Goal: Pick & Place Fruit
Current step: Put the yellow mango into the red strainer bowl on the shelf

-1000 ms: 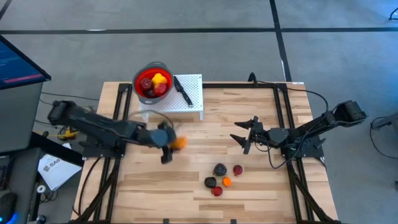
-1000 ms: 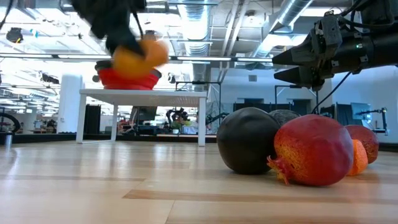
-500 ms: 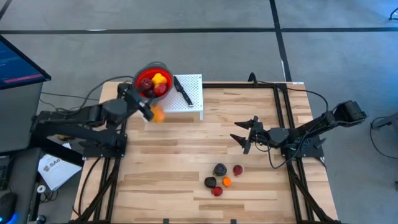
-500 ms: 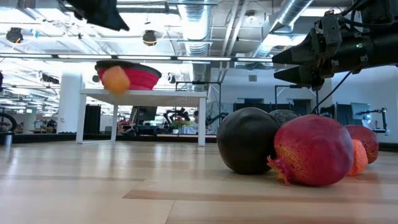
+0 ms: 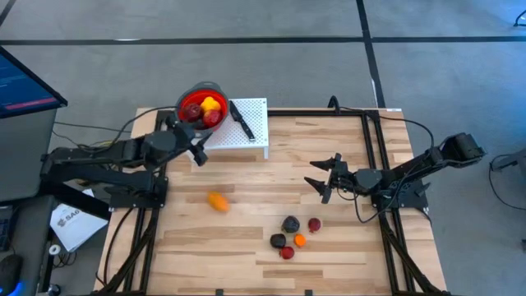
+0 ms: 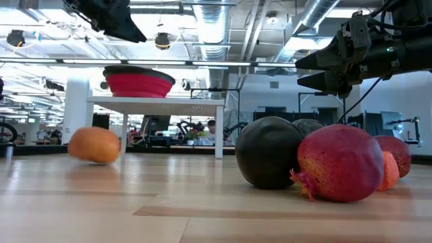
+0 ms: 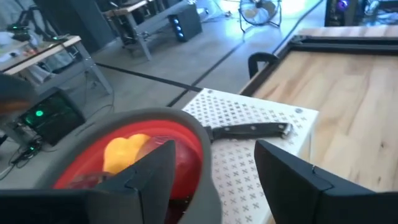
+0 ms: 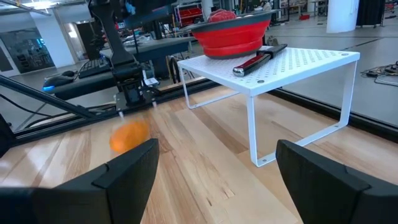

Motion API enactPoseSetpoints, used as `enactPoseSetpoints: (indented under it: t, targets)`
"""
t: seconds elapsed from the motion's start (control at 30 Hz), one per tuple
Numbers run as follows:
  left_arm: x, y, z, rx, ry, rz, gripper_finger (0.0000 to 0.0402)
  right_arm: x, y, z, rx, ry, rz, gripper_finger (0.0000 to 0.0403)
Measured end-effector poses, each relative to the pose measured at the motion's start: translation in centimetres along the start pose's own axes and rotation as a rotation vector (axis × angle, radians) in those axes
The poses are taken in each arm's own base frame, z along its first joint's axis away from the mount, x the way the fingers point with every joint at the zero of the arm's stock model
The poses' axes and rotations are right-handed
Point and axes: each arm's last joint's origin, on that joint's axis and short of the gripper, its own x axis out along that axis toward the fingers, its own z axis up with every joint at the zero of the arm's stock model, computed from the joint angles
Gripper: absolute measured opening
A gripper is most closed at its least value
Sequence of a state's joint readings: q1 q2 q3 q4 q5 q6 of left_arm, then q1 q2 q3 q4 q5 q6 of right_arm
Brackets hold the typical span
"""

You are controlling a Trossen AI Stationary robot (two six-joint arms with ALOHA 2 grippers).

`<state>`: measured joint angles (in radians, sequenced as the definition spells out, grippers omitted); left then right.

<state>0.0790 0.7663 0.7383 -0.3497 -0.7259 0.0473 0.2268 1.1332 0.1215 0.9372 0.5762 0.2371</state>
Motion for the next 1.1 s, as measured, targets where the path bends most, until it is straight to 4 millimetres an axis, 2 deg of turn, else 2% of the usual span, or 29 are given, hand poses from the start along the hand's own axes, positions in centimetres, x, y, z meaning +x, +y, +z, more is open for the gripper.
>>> enactPoseSetpoints:
  t: [0.23, 0.33, 0.47, 0.6, 0.7, 0.83, 0.97, 1.1]
  targets:
    - [0.6, -1.3, -0.2, 0.044, 0.028, -0.044, 0.0210, 0.0, 0.0, 0.0, 0.000, 0.000, 0.000, 0.0317]
    - [0.6, -2.7, -0.4, 0.103, 0.032, -0.246, 0.0211, 0.0, 0.0, 0.0, 0.000, 0.000, 0.000, 0.0317]
    - [0.4, -6.5, -1.2, 0.205, 0.077, -0.568, 0.0224, 0.0, 0.0, 0.0, 0.000, 0.000, 0.000, 0.0317]
    - [-0.5, -11.3, -3.1, 0.281, 0.183, -0.712, 0.0246, 0.0, 0.0, 0.0, 0.001, 0.000, 0.000, 0.0317]
    - [-1.0, -14.4, -5.1, 0.246, 0.305, -0.723, 0.0265, 0.0, 0.0, 0.0, 0.001, 0.000, 0.000, 0.0317]
    - [-1.1, -17.3, -7.8, 0.150, 0.463, -0.646, 0.0283, 0.0, 0.0, 0.0, 0.000, 0.000, 0.000, 0.0317]
    - [-0.7, -18.9, -9.9, 0.121, 0.560, -0.581, 0.0286, 0.0, 0.0, 0.0, 0.001, 0.000, -0.001, 0.0317]
    - [-0.2, -19.5, -10.7, 0.113, 0.559, -0.509, 0.0287, 0.0, 0.0, 0.0, 0.001, -0.001, -0.001, 0.0317]
